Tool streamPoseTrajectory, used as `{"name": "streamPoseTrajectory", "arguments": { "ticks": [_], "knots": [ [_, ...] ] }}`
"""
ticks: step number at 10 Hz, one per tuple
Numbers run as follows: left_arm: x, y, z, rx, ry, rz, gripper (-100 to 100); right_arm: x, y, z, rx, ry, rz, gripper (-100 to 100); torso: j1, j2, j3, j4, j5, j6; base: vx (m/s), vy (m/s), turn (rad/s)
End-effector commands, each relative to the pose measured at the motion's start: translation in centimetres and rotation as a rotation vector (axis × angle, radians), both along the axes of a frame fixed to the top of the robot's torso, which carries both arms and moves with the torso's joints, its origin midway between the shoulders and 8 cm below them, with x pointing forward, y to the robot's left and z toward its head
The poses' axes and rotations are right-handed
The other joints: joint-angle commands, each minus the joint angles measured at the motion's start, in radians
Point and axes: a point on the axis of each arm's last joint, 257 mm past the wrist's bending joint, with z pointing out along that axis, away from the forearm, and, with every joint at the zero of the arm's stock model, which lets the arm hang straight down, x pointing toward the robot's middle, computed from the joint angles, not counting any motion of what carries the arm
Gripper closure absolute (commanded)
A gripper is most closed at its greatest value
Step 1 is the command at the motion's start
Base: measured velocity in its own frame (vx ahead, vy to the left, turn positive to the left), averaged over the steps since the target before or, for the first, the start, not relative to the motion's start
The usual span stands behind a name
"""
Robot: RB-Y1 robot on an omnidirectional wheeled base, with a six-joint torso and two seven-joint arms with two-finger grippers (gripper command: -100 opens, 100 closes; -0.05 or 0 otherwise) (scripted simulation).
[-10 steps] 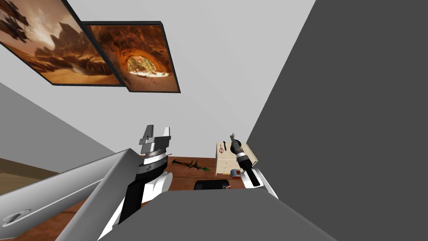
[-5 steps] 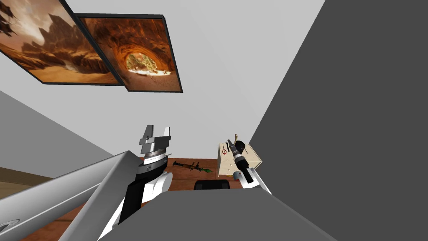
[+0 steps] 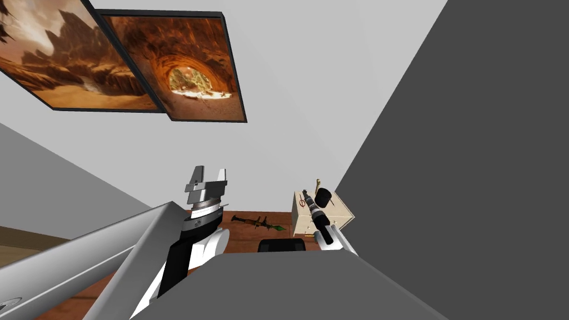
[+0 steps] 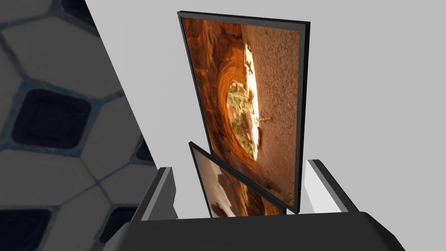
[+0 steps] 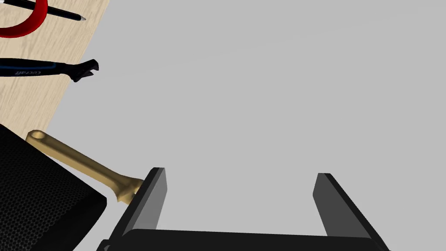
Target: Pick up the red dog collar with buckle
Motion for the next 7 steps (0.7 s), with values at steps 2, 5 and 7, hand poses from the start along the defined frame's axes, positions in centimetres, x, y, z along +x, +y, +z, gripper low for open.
{"name": "streamPoseTrajectory", "arguments": {
  "ticks": [2,5,7],
  "knots": [
    [0.0,0.0,0.0,0.000,0.000,0.000,0,-0.5,-0.5,-3.1,-0.050,0.076,-0.020,-100,0.002,-0.001,-0.001,0.000,0.000,0.000,0.046,0.100,0.005],
    [0.0,0.0,0.0,0.000,0.000,0.000,0,-1.8,-1.6,-7.9,-0.136,0.188,-0.041,-100,0.001,-0.001,-0.001,0.000,0.000,0.000,0.044,0.097,0.017],
    [0.0,0.0,0.0,0.000,0.000,0.000,0,-2.8,-2.6,-10.3,-0.189,0.252,-0.064,-100,0.000,-0.001,-0.001,0.000,0.000,0.000,0.051,0.084,0.018]
  ]
}}
